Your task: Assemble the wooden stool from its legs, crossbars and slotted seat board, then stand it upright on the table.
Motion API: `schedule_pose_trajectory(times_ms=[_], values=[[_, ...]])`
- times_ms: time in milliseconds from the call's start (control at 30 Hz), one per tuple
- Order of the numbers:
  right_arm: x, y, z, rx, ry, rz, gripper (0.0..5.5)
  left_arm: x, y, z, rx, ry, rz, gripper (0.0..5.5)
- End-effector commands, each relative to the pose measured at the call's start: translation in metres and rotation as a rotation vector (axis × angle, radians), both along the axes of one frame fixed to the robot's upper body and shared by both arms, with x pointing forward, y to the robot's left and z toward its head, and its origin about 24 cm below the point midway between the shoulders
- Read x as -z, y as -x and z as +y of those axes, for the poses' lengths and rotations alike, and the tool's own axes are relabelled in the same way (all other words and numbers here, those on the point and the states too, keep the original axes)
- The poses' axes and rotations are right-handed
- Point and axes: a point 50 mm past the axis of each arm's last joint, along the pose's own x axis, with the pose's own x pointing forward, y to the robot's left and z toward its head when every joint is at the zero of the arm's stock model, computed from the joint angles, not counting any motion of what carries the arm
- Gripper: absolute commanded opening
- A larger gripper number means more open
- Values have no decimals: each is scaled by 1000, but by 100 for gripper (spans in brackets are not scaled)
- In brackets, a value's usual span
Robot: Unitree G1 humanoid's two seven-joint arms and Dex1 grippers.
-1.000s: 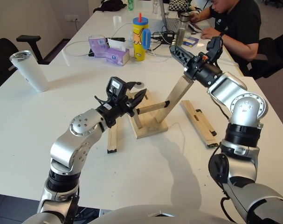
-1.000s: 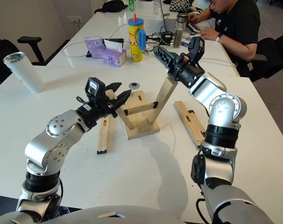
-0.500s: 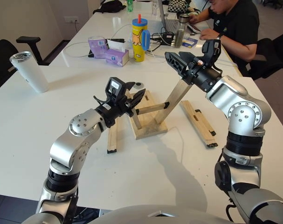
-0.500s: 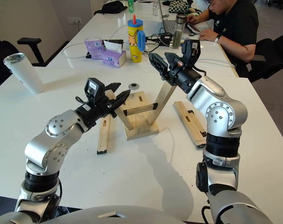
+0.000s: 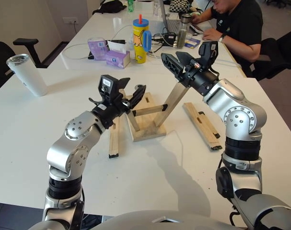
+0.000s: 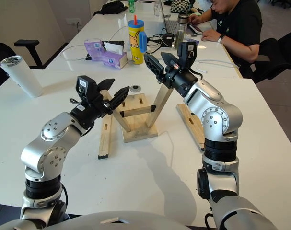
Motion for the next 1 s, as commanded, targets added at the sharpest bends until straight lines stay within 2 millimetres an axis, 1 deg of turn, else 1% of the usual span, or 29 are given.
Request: schedule_pose_trajectory(times_ms=[33, 133, 300, 367, 467, 633, 733, 833, 933, 1000], values=[[53, 1, 2, -11, 45, 258, 356, -36, 3, -1, 16, 111, -164, 317], [45, 0, -2, 7, 41, 229, 356, -50, -1, 4, 15, 201, -201, 317], [43, 2, -7, 28, 39, 221, 356, -62, -4, 13, -4, 317, -217, 317], [42, 2, -8, 30, 37, 222, 356, -64, -5, 17, -24, 360, -211, 317], [34, 1, -7, 28, -4, 203, 356, -56, -7, 24, -78, 355, -178, 317], [3, 3, -5, -19, -185, 101, 356, -32, -14, 33, -171, 298, -84, 317], [-17, 5, -8, -51, -297, 50, 356, -18, -16, 36, -203, 257, -37, 317], [-33, 7, -14, -83, -398, 12, 356, -11, -19, 39, -230, 231, -17, 317], [-40, 2, -22, -58, -460, 4, 356, -12, -19, 43, -246, 231, -28, 317], [-33, -8, -29, 36, -405, 21, 356, -18, -20, 49, -259, 245, -50, 317]])
